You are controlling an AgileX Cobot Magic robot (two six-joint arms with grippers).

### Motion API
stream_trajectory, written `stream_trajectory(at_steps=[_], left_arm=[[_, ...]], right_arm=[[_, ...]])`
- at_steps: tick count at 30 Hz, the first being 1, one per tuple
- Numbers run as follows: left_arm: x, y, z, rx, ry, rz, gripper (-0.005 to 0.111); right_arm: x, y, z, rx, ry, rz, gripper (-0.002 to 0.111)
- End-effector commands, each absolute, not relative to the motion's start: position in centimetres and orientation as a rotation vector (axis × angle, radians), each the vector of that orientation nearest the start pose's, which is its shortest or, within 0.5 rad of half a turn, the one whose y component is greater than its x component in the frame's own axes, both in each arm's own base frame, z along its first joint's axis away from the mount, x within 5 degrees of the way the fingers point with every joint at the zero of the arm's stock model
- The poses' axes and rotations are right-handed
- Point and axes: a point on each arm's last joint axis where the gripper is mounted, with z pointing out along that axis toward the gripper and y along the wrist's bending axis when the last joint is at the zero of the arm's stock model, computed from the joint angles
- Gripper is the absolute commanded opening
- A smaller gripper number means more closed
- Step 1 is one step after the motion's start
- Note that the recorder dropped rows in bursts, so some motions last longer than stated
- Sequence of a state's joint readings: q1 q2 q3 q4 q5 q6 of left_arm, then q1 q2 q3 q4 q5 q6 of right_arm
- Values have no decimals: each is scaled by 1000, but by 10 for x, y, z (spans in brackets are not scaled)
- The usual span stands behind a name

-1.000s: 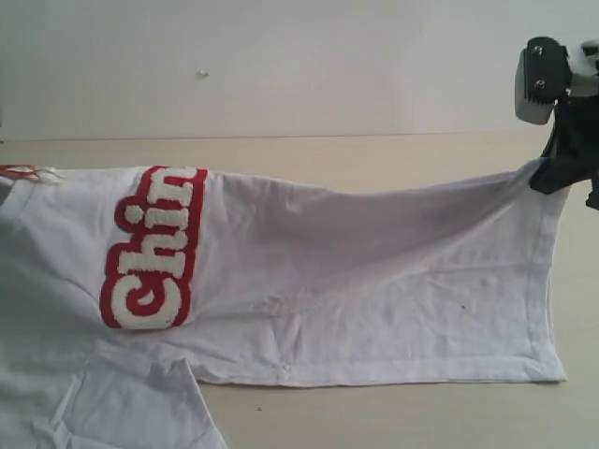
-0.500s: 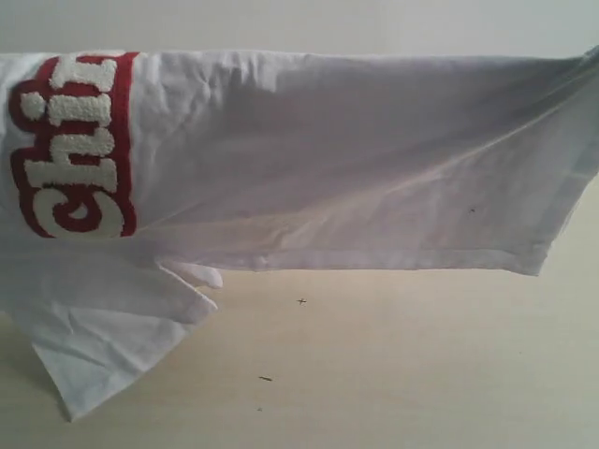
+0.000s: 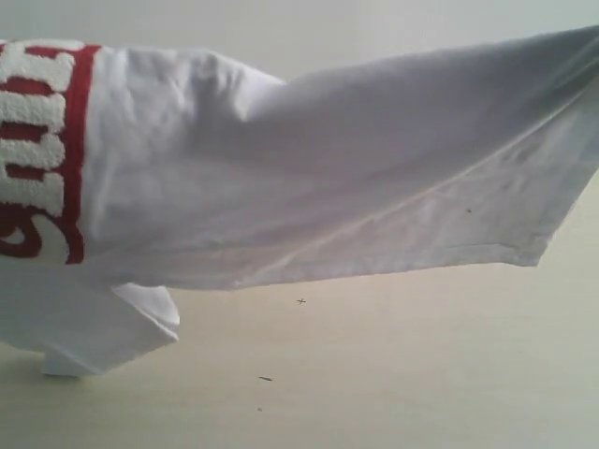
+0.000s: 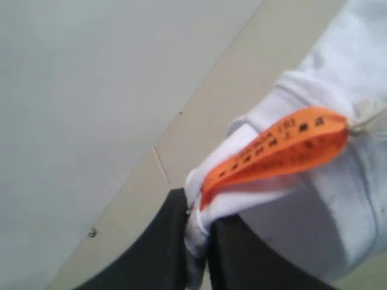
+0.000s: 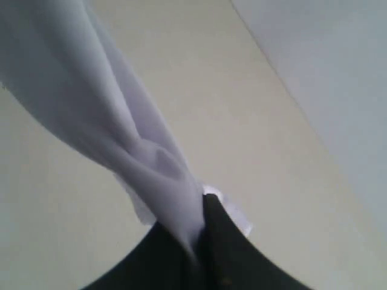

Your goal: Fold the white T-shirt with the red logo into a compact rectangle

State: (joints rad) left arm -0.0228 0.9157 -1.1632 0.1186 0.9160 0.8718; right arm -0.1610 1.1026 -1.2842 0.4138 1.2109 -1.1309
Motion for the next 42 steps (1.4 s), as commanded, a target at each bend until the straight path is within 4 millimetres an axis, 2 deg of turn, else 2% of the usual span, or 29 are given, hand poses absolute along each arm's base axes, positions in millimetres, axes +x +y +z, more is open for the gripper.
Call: stream_trajectory(at_steps=[1,4,6,10,14,16,19,22,25,27,29,31,36,42], left_arm=[[162,1,417,971,2077,514,0],[165,2,416,944,2117,495,0],[164,1,427,911,2089,486,0],[167,0,443,879,2113,450,0],[168,-8,435,998,2212,385,0],[172,-13,432,1042,2207,367,0],[171,-17,432,1061,2194,357,0],[167,-15,436,1053,2180,386,0],[158,-15,447,1023,2137,378,0],[153,-23,440,1027,2132,252,0],[153,-32,430,1050,2134,112,0],[154,-34,417,1081,2159,73,0],[168,-25,392,1141,2275,199,0],[209,-14,353,1332,2438,379,0]], right_arm=[[194,7,411,-1028,2152,41,0],[194,6,405,-963,2204,75,0],[194,2,402,-893,2266,53,0],[195,3,403,-883,2263,76,0],[196,7,404,-878,2237,130,0],[195,12,397,-855,2277,164,0],[193,19,388,-921,2309,145,0],[191,21,390,-924,2298,144,0],[182,22,401,-917,2251,124,0],[173,25,402,-909,2229,156,0],[170,26,387,-889,2270,212,0],[169,22,370,-908,2340,176,0],[180,13,347,-953,2464,97,0],[221,8,311,-970,2606,161,0]])
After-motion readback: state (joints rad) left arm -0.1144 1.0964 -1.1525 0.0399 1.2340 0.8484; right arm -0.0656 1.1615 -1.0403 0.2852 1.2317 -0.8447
